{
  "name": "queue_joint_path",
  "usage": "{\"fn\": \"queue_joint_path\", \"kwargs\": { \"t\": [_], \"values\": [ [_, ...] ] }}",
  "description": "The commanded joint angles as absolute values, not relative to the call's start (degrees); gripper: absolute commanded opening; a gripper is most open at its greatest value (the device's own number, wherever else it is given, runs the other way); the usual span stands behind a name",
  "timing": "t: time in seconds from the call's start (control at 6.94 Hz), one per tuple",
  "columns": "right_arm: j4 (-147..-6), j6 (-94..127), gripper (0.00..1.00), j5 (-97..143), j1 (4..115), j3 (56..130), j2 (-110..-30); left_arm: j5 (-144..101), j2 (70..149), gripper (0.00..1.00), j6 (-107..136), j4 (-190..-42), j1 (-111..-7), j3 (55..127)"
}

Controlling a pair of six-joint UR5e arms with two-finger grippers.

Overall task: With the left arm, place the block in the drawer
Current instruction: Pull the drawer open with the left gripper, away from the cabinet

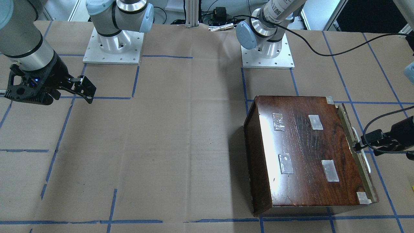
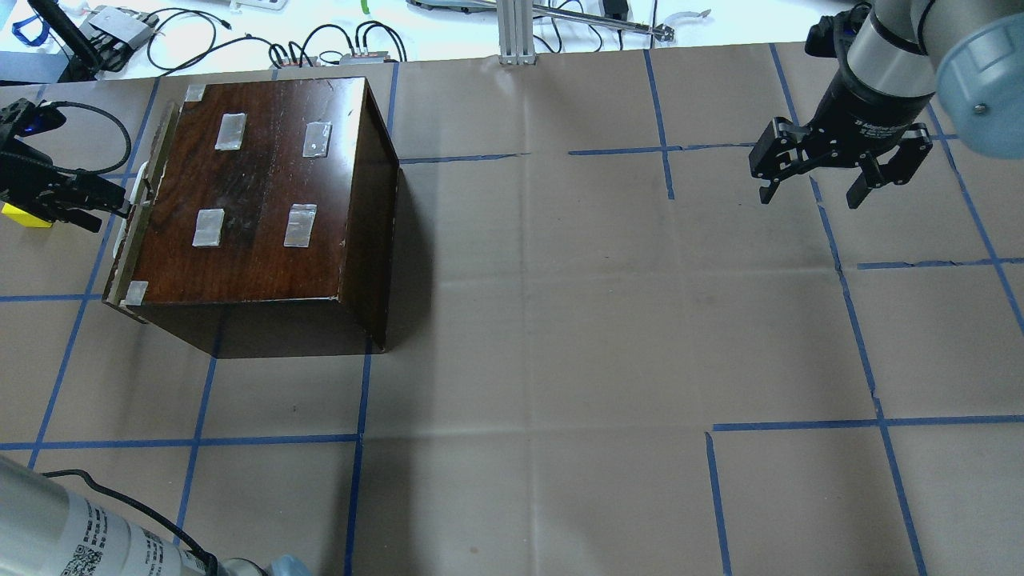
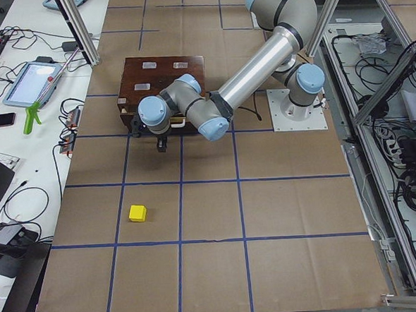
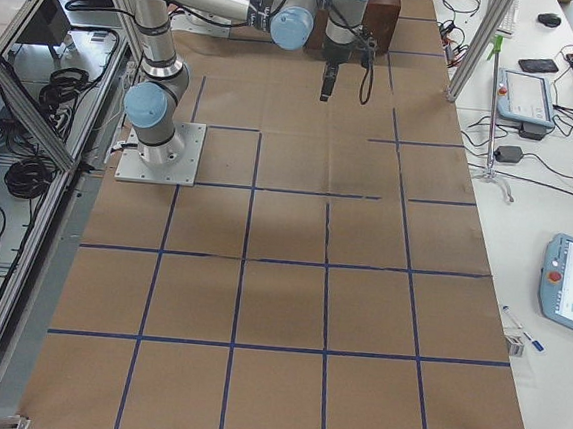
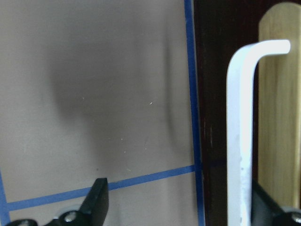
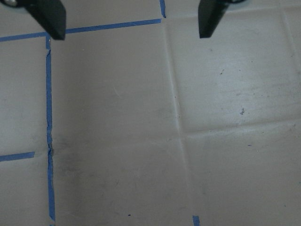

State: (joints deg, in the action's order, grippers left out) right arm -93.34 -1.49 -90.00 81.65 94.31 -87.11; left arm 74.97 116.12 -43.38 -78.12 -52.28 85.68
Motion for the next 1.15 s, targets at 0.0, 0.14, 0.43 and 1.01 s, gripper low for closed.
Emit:
{"fn": "queue_joint_path", "kwargs": {
  "t": [0.0, 0.14, 0.43, 1.01],
  "values": [
    [-93.34, -1.49, 1.00, -90.00, 81.65, 94.31, -87.10, 76.72, 116.54, 0.99, -44.38, -77.18, -51.68, 85.61],
    [-93.34, -1.49, 1.00, -90.00, 81.65, 94.31, -87.10, 76.73, 116.54, 0.99, -44.65, -76.91, -50.55, 85.61],
    [-93.34, -1.49, 1.00, -90.00, 81.65, 94.31, -87.19, 76.82, 116.81, 0.99, -45.96, -76.99, -48.78, 84.13],
    [-93.34, -1.49, 1.00, -90.00, 81.65, 94.22, -87.10, 79.54, 119.00, 0.99, -47.53, -77.08, -46.86, 80.69]
  ]
}}
